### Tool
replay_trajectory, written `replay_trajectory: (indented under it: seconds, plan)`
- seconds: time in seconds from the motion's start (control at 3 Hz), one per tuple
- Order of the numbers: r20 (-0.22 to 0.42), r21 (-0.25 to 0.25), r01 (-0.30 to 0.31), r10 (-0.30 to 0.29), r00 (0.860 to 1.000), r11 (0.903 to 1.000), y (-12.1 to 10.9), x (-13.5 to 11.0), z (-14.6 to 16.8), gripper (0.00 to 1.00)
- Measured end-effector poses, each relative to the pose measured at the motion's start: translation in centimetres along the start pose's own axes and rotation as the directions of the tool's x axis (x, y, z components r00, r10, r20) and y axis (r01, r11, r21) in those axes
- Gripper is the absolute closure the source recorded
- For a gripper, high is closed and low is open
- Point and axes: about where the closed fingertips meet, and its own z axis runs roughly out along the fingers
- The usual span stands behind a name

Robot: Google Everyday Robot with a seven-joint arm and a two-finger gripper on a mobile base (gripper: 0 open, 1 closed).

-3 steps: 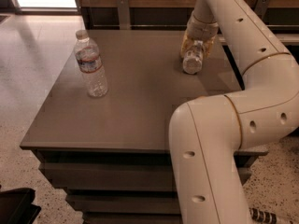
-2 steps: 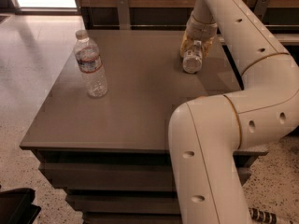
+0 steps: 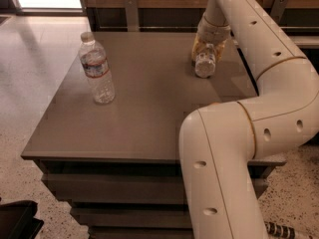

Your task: Place blue plastic bottle upright

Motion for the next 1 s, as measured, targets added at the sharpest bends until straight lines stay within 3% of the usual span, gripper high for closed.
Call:
replay_trajectory:
  seconds: [0.67,1.0]
  plan:
    - [0.068,0.006,0.031,-0.031,0.997,0.9995,-0.8,-1.2,-2.2,1.0]
    - [0.108,-0.035,0.073,-0.069,0.992,0.9967,-1.0,-1.5,-3.9,1.0]
